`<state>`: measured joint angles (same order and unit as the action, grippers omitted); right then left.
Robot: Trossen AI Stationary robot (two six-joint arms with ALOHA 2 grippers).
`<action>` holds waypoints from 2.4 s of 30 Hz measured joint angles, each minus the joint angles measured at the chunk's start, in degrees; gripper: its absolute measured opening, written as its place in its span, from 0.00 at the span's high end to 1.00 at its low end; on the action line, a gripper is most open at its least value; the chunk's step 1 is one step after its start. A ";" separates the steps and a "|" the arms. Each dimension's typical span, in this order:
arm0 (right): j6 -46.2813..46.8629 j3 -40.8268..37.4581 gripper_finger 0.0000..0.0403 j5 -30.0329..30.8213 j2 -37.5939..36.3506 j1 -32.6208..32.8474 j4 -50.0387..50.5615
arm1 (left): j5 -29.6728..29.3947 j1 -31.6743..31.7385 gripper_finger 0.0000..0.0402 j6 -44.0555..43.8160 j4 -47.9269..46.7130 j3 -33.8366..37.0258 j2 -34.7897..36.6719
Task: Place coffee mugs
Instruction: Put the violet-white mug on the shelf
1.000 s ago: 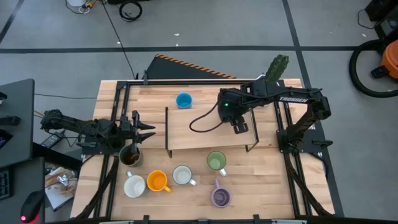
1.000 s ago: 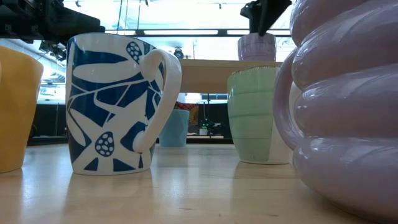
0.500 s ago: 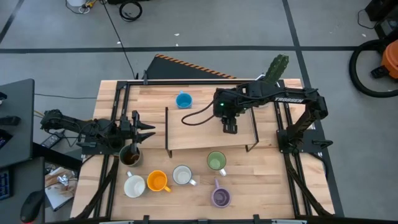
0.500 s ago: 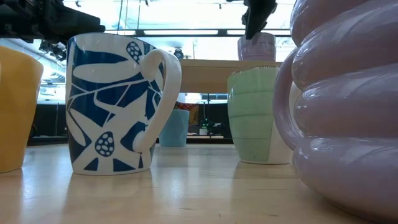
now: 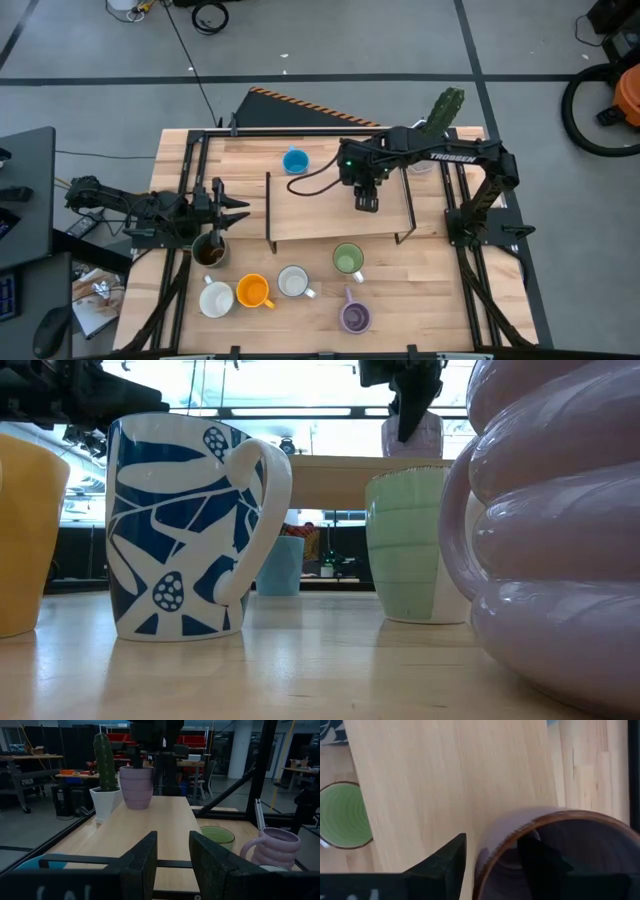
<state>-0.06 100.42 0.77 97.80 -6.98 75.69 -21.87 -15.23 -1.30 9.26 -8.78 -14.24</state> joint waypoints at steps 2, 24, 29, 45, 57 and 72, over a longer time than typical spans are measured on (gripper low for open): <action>-0.36 0.00 0.58 -0.83 0.02 -0.16 0.12 | -0.01 0.01 0.71 0.00 0.00 0.00 0.02; -8.73 0.00 0.80 0.88 0.02 -0.40 9.29 | 0.00 0.01 0.71 0.44 0.07 0.00 0.02; -8.52 0.00 0.87 0.96 0.02 -0.65 11.54 | 0.00 -0.01 0.71 0.43 -0.22 0.00 0.02; -11.29 -0.07 0.89 2.05 -1.46 -3.91 14.41 | 0.02 -0.01 0.71 -0.79 -0.75 0.00 0.02; -14.53 -2.25 0.89 0.68 -1.46 -5.14 14.35 | 0.02 0.01 0.71 -1.05 -1.07 0.00 0.02; -11.73 -2.05 0.68 0.68 -1.46 -5.16 14.38 | 0.02 0.01 0.71 -1.07 -1.03 0.00 0.00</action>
<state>-11.79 98.38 1.45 96.33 -12.14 90.07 -21.85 -15.22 -2.37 8.23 -8.78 -14.24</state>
